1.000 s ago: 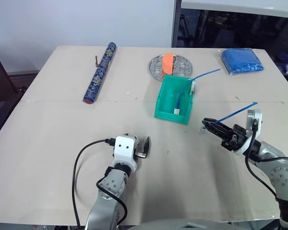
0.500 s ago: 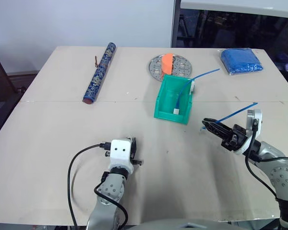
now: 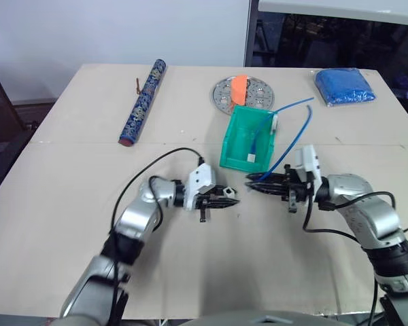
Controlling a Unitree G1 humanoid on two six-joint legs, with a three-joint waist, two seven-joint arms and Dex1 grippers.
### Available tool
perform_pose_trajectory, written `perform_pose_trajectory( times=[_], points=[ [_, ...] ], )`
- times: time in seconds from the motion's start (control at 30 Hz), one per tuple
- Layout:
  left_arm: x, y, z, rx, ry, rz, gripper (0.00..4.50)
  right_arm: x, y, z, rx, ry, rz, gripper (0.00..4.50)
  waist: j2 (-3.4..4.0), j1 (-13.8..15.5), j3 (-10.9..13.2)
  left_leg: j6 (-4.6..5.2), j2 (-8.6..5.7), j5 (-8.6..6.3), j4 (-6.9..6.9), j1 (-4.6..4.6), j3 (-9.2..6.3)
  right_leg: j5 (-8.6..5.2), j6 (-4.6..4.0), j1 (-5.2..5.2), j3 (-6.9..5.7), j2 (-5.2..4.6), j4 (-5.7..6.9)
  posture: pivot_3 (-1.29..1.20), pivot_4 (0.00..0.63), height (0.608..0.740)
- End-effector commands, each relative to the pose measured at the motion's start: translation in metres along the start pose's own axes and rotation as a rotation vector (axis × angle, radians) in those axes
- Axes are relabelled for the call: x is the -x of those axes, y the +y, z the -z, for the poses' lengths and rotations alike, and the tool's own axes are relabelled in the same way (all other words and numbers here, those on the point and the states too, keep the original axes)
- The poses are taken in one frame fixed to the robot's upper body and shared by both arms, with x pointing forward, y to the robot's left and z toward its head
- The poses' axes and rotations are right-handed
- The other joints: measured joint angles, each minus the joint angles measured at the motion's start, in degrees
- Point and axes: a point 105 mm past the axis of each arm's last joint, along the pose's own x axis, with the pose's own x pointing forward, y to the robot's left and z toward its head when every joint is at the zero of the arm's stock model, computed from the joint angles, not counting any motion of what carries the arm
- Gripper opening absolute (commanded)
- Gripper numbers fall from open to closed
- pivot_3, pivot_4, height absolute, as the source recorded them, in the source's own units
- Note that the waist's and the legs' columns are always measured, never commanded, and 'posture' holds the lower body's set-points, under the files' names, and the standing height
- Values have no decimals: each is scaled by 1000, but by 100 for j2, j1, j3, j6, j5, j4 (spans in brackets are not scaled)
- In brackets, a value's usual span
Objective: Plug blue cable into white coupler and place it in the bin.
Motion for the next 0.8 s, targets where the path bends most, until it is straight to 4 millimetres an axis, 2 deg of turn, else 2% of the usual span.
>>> perform_pose_trajectory(
  times=[0.03, 0.23, 0.4, 0.8],
  points=[
    [-15, 1, -4, -103, 38, 289, 735, -11, 1, 8, 160, 49, -115, 0, 0, -21, 0, -2, 0, 0, -4, 0, 1, -1, -1, 0, 0, -2, -2, 0, 150, 740],
    [-28, 12, 0, -211, 125, 410, 735, -15, -11, 22, 214, 77, -119, 0, 1, -32, 1, -1, 0, -1, -16, -15, -2, -1, -1, -8, -12, -2, -28, 0, 150, 740],
    [-32, 16, -1, -265, 135, 422, 735, -13, -4, 29, 209, 129, -199, 0, 1, -24, 1, 23, 0, -14, -8, -11, -5, 0, -1, -8, -11, -3, -13, 0, 150, 740],
    [-32, 17, 0, -287, 127, 420, 735, -15, -8, 47, 181, 219, -191, 0, 1, -15, 0, 24, 0, -14, 9, -1, -10, 0, 0, -2, -11, -2, 18, 0, 150, 740]
  ],
)
